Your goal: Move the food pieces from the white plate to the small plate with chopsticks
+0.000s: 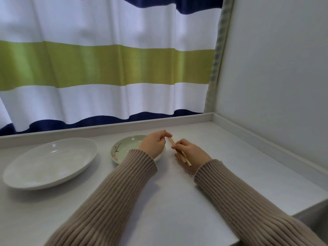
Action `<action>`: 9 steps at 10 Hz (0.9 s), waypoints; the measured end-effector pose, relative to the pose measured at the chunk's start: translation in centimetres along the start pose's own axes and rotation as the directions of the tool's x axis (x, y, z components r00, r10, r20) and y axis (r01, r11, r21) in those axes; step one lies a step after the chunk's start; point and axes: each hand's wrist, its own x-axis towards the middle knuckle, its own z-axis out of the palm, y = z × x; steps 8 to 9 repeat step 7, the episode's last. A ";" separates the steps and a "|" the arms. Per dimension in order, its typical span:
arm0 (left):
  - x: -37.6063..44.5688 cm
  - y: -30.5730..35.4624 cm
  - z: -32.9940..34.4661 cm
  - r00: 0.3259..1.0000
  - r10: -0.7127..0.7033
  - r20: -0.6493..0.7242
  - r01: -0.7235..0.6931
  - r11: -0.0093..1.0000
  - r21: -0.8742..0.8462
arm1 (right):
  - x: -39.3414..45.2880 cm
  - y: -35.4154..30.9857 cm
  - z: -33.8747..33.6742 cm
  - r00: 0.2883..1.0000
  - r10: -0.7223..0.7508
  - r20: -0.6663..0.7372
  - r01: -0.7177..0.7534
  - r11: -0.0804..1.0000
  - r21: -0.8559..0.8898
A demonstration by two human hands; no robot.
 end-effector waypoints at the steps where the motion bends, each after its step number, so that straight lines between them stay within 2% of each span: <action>1: -0.1 0.2 0.0 1.000 -0.005 0.015 0.005 0.999 0.032 | 0.0 -0.1 0.1 0.999 -0.027 0.040 0.027 1.000 -0.001; 3: -0.3 0.1 0.1 1.000 -0.010 0.025 0.009 0.998 0.056 | 0.4 0.2 0.8 0.996 0.006 0.091 -0.008 1.000 0.023; 5: -0.3 0.1 0.0 0.999 -0.017 0.039 0.015 0.999 0.050 | 0.5 0.2 1.1 0.998 0.017 0.066 -0.019 0.999 0.031; 6: -0.6 0.1 -0.4 1.000 0.004 0.024 -0.005 1.000 0.022 | 0.5 0.1 1.3 1.000 -0.002 0.022 0.000 0.998 0.068; 7: -1.0 0.3 -1.3 1.000 0.005 -0.006 -0.005 0.998 -0.058 | 0.4 -0.2 1.2 0.994 0.024 -0.102 -0.008 0.987 0.160; 9: -1.0 0.3 -1.3 1.000 0.005 -0.006 -0.005 0.998 -0.058 | 0.4 -0.2 1.2 0.994 0.024 -0.102 -0.008 0.987 0.160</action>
